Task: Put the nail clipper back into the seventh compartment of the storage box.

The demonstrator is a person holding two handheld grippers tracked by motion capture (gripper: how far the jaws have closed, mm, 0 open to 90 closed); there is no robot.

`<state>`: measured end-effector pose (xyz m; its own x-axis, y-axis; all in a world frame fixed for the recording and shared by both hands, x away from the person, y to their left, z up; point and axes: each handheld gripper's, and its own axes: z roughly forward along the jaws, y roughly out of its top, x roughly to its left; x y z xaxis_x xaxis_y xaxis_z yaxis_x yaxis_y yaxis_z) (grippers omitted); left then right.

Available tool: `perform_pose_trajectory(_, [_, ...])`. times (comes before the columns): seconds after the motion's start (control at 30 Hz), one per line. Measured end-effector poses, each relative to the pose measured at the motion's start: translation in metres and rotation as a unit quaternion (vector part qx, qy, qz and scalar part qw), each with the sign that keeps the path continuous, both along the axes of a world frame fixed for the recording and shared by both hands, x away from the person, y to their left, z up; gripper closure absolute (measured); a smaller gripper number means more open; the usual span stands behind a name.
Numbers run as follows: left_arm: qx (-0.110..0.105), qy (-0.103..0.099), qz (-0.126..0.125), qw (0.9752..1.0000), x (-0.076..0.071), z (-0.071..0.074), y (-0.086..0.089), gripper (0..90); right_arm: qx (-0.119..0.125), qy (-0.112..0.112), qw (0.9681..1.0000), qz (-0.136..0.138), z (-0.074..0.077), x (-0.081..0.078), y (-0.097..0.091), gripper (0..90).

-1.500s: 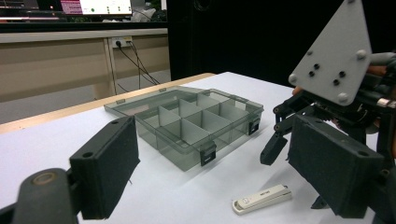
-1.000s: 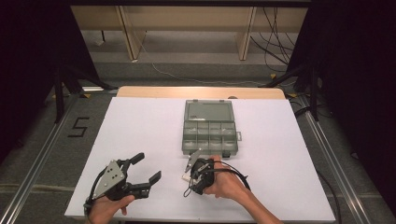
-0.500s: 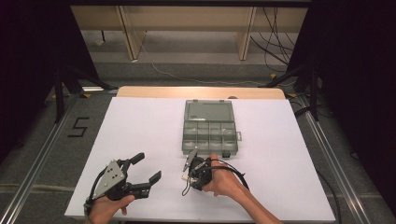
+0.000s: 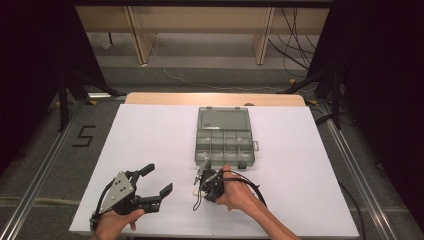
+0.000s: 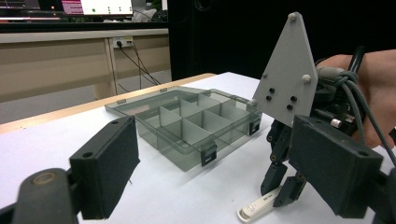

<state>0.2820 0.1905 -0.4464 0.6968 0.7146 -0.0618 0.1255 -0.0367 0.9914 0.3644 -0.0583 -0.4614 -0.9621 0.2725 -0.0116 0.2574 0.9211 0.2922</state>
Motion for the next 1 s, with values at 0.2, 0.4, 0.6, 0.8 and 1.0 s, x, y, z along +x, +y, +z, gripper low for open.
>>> perform_pose_trajectory(0.2, [-0.001, -0.001, -0.001, 1.0, 0.0, 0.0, 0.0, 15.7, -0.013, -0.012, 0.9997, 0.016, 0.001, 0.0, 0.001, 77.7])
perform_pose_trajectory(0.4, [0.001, -0.002, -0.001, 1.0, 0.0, 0.001, 0.001, 15.8, -0.003, -0.014, 0.9998, 0.015, 0.006, 0.0, 0.001, 77.7])
perform_pose_trajectory(0.6, [0.002, -0.002, -0.001, 1.0, 0.0, 0.0, 0.001, 15.7, 0.026, -0.024, 0.9994, -0.005, 0.023, 0.003, -0.006, 77.8])
perform_pose_trajectory(0.8, [0.001, -0.001, -0.001, 1.0, 0.0, 0.0, 0.001, 15.7, 0.039, -0.035, 0.9985, -0.014, 0.035, 0.009, -0.015, 77.8])
perform_pose_trajectory(1.0, [0.002, -0.001, -0.001, 1.0, 0.0, 0.0, 0.001, 15.7, 0.063, -0.047, 0.9962, -0.036, 0.046, 0.014, -0.023, 77.8])
